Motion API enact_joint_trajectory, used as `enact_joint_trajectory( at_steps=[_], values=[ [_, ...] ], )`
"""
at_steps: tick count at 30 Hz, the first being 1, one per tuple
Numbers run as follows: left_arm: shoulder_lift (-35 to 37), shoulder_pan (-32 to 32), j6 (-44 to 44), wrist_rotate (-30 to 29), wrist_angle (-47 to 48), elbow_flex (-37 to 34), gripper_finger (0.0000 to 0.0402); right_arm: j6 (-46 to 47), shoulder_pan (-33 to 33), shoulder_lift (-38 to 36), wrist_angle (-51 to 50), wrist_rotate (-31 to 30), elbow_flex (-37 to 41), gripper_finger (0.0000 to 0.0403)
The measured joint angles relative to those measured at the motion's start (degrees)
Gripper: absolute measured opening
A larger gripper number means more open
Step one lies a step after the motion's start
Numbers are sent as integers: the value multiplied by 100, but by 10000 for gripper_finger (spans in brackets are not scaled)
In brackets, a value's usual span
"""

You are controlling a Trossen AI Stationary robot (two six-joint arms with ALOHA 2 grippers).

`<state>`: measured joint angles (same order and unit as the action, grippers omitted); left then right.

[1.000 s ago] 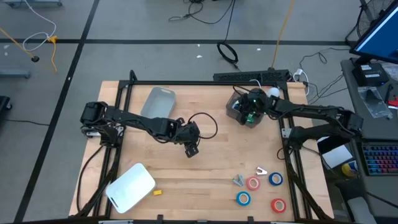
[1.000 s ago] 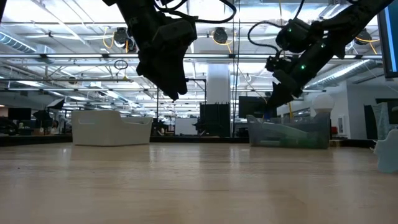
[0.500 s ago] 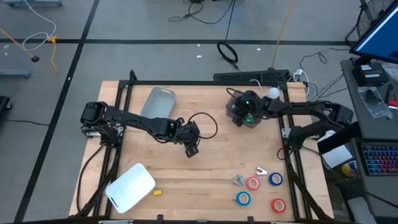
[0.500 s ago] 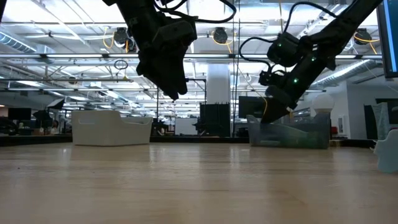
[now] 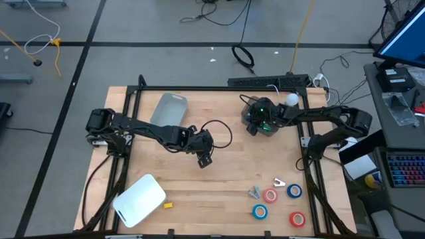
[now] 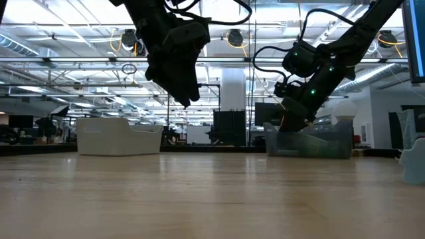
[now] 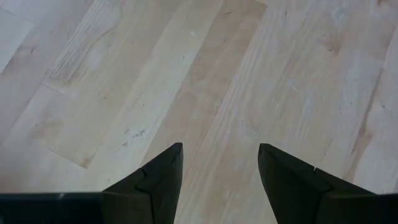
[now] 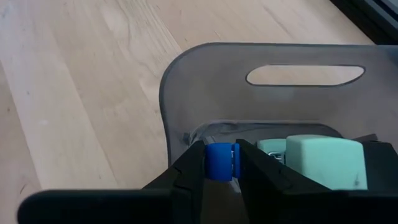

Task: Pick and place Stapler, Stapler remover, tape
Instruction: Put the blue stapler into the black bin, then put the yellow stapler into the black bin

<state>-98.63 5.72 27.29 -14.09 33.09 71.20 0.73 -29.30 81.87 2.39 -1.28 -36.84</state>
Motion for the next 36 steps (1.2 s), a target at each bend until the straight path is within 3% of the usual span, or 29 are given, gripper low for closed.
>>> enact_joint_trajectory(
  at_steps=[14, 26, 36],
  values=[
    [-2, 0, -20, 2, 28, 0, 209, -184, -39, -8, 86, 135, 0, 124],
    [-2, 7, -57, 73, 114, 0, 209, -402, -76, -539, 81, 132, 4, 135],
    [-4, 619, 25, 1434, 1749, 0, 209, 99, 128, -2198, -76, 711, 4, 137]
  ],
)
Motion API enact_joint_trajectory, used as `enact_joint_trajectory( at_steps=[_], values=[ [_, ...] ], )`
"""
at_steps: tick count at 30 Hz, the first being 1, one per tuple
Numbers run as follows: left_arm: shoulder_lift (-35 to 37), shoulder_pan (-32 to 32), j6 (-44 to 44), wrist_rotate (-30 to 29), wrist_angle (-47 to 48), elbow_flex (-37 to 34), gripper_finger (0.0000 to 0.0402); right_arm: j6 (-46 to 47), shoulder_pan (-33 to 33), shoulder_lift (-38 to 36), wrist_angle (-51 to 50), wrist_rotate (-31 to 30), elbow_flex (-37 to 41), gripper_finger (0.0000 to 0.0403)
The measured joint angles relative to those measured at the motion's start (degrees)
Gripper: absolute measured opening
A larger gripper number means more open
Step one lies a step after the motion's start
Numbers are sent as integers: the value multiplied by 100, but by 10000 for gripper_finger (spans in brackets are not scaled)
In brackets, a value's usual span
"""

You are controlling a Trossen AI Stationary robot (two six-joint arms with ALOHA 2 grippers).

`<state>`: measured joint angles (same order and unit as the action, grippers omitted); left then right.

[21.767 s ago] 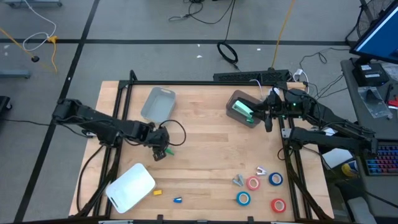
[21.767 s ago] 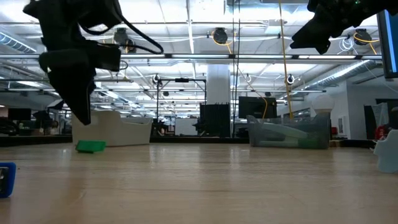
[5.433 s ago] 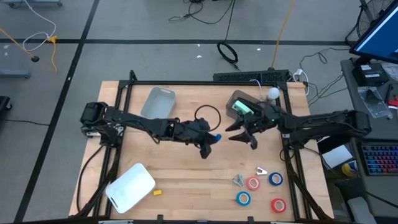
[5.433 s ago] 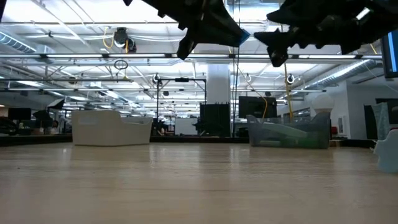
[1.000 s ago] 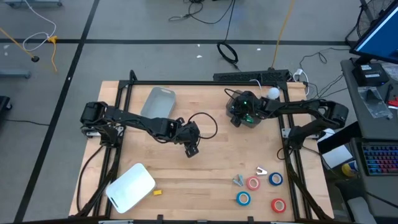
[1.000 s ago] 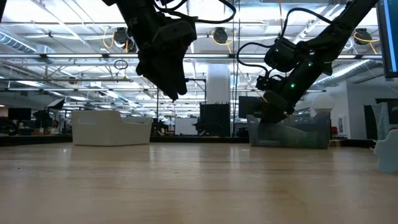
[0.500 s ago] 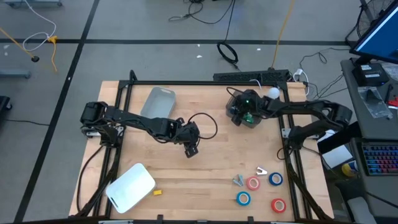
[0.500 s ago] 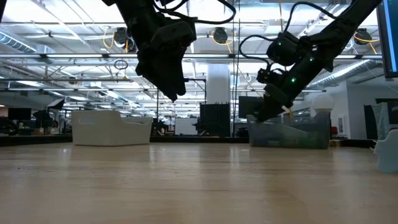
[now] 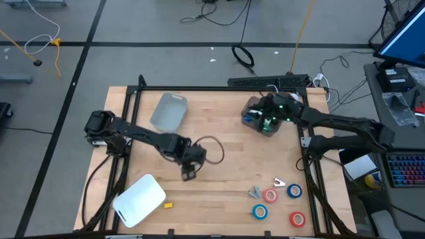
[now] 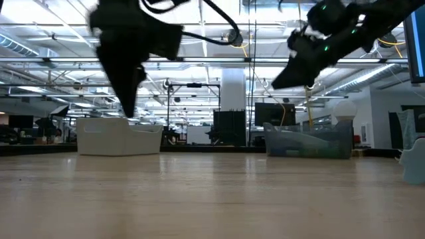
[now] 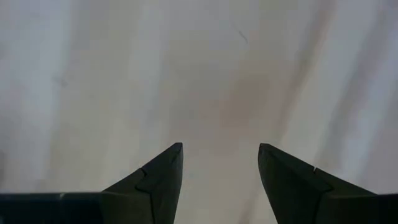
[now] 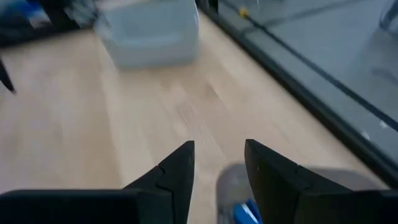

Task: Pick and place Stapler, Stapler remover, tape
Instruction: Put the yellow stapler into the black bin

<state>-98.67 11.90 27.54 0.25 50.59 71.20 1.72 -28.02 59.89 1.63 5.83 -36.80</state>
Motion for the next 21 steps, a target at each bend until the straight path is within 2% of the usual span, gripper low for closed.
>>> enact_joint_trajectory(
  at_steps=[7, 9, 14, 21],
  values=[
    [0, 1021, -2, 964, -156, 0, 209, 311, 117, -1103, -61, 181, 0, 137],
    [0, 1318, -6, 961, -161, 0, 209, 361, 115, -1274, -98, 179, -1, 137],
    [0, 1888, 18, 463, -535, 0, 209, 457, 115, -1402, -112, 178, 0, 135],
    [-199, 2205, 377, 368, -1086, 2, 209, 659, 115, -1365, -112, 192, 0, 134]
  ],
)
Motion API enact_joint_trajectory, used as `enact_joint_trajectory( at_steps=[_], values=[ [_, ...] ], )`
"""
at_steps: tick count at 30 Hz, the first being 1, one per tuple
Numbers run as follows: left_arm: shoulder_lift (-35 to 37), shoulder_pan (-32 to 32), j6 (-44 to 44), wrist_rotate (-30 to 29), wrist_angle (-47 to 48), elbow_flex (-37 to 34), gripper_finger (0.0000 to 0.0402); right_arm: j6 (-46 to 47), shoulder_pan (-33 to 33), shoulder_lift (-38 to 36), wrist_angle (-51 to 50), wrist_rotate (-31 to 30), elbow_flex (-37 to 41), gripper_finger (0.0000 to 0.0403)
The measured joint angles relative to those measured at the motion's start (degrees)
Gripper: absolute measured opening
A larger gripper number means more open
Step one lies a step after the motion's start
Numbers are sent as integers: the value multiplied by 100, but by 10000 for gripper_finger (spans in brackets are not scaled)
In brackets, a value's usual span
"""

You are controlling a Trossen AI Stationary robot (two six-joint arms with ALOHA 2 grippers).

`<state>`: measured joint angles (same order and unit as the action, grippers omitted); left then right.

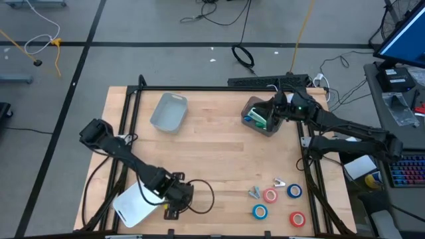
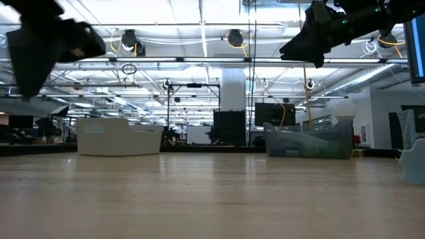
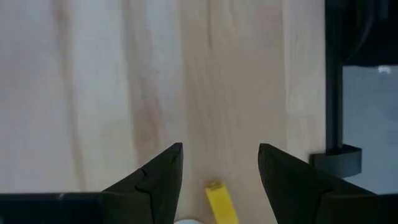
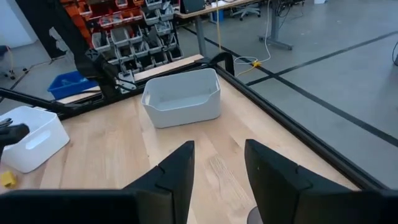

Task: Pick and place Stapler, Stapler remover, tape
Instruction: Put the yellow stapler into the black bin

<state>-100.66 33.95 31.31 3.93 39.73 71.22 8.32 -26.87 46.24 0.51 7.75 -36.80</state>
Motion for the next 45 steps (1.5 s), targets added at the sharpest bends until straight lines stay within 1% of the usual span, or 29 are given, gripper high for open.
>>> enact_joint_trajectory(
  at_steps=[5, 11, 18, 23, 30, 34, 37, 45],
  values=[
    [-238, 112, -5, 188, 28, -2, 209, 2, 46, 76, 10, -2, 0, 133],
    [-505, 125, -271, 413, 77, -2, 209, 2, 121, 204, 146, 1, 0, 133],
    [-527, 119, -245, 526, 147, -2, 209, 4, 149, 328, 144, 1, 0, 131],
    [-527, 123, -122, 726, 370, -2, 209, 4, 151, 332, 153, 2, 0, 132],
    [-529, 123, -116, 958, 373, -2, 209, 2, 151, 335, 186, 3, 0, 132],
    [-624, 112, -132, 997, 428, -2, 209, -26, 151, 335, 184, 4, 0, 133],
    [-811, 96, -142, 1149, 462, 2, 209, -41, 151, 335, 186, 4, 0, 133],
    [-1038, 29, 72, 1178, 664, 15, 209, -44, 151, 333, 285, 7, 0, 133]
  ],
)
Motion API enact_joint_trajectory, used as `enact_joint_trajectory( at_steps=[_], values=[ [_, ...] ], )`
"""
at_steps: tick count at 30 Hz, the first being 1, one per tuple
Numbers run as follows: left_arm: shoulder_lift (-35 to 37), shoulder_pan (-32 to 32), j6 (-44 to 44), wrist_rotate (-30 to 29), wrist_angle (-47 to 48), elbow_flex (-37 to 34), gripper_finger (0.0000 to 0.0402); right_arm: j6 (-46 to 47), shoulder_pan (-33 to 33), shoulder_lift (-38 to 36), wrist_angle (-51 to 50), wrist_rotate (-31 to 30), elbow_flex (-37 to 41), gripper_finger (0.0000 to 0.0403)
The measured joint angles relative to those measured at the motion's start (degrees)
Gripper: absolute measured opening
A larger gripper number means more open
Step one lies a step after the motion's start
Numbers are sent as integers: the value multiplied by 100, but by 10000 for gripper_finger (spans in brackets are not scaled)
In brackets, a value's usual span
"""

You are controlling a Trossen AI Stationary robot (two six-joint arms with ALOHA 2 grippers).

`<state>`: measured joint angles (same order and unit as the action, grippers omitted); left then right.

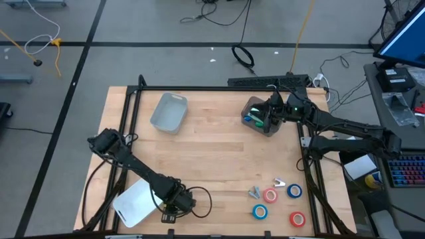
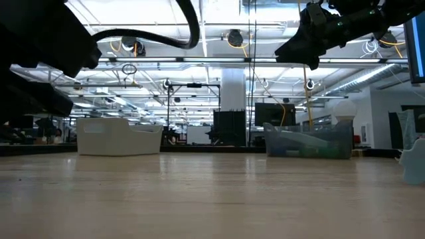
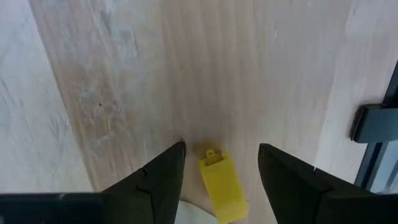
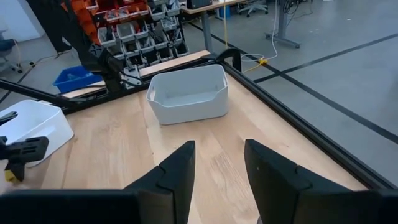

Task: Pick and place Stapler, Stapler remover, tape
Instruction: Put the yellow stapler into the black bin

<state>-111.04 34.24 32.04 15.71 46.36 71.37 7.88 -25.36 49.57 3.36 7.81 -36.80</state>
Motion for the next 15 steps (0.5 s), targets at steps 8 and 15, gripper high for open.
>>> enact_joint_trajectory(
  at_steps=[8, 15],
  values=[
    [-2, -24, 303, 201, 40, -2, 209, 0, 0, 1, 223, 244, 0, 133],
    [-2, -24, 317, 332, 51, -7, 186, -1, 0, 1, 244, 297, 0, 132]
  ],
)
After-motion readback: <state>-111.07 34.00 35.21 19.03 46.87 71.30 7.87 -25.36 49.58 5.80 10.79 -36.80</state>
